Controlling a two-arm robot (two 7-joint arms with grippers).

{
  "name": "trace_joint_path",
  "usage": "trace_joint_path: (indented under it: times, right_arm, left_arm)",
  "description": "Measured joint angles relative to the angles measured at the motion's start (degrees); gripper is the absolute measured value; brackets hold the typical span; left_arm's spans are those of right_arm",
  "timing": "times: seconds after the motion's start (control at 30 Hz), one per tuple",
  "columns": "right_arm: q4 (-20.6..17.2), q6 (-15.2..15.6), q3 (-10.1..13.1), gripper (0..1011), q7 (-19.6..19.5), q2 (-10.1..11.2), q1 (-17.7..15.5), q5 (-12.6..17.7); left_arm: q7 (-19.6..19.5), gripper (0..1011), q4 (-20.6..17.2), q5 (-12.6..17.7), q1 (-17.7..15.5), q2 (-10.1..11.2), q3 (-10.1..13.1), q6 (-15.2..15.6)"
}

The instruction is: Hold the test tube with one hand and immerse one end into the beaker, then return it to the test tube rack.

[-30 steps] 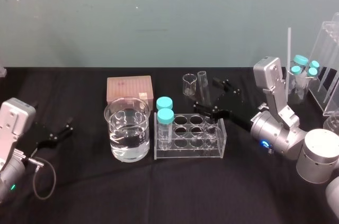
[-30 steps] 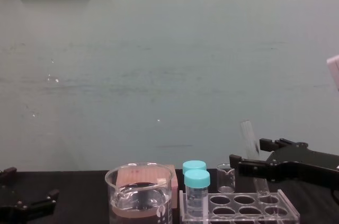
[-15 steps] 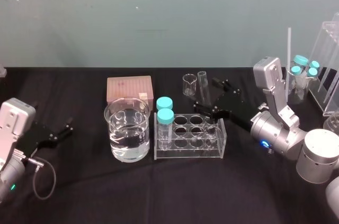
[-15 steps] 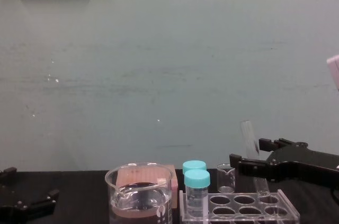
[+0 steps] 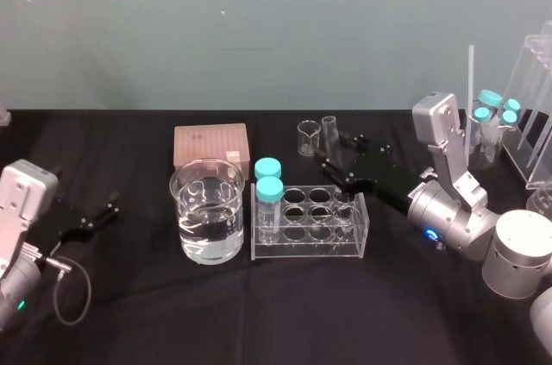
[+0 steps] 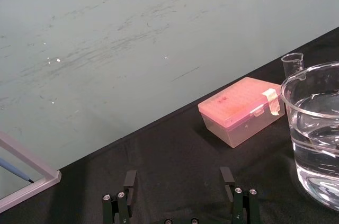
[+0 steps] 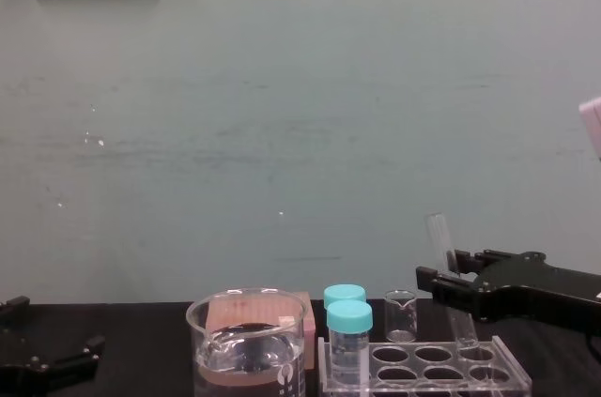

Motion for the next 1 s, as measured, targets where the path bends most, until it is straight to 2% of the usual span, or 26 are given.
trace_joint_path:
  times: [0.07, 0.1, 0.2, 0.23, 0.37, 0.87, 1.0]
  right_arm:
    - [0.0, 0.0, 0.0, 512, 0.0, 0.0, 0.0, 0.01]
    - [0.0, 0.0, 0.0, 450, 0.0, 0.0, 0.0, 0.02]
    - [0.0, 0.0, 0.0, 390, 0.0, 0.0, 0.0, 0.03]
    - [0.0, 0.0, 0.0, 332, 0.0, 0.0, 0.0, 0.03]
    - [0.0, -0.01, 0.0, 244, 0.01, 0.0, 0.0, 0.05]
    - [0.0, -0.05, 0.02, 241, 0.0, -0.01, -0.01, 0.03]
    - [-0.05, -1.57, 0.62, 241, 0.12, -0.16, -0.56, 0.2]
  left_arm:
    - [0.0, 1000, 0.0, 0.0, 0.0, 0.0, 0.0, 0.0]
    - [0.0, 1000, 0.0, 0.0, 0.0, 0.0, 0.0, 0.0]
    - [0.0, 1000, 0.0, 0.0, 0.0, 0.0, 0.0, 0.0]
    - [0.0, 1000, 0.0, 0.0, 0.0, 0.0, 0.0, 0.0]
    - [0.0, 1000, 0.0, 0.0, 0.0, 0.0, 0.0, 0.0]
    - [0.0, 1000, 0.0, 0.0, 0.0, 0.0, 0.0, 0.0]
    - [0.0, 1000, 0.0, 0.0, 0.0, 0.0, 0.0, 0.0]
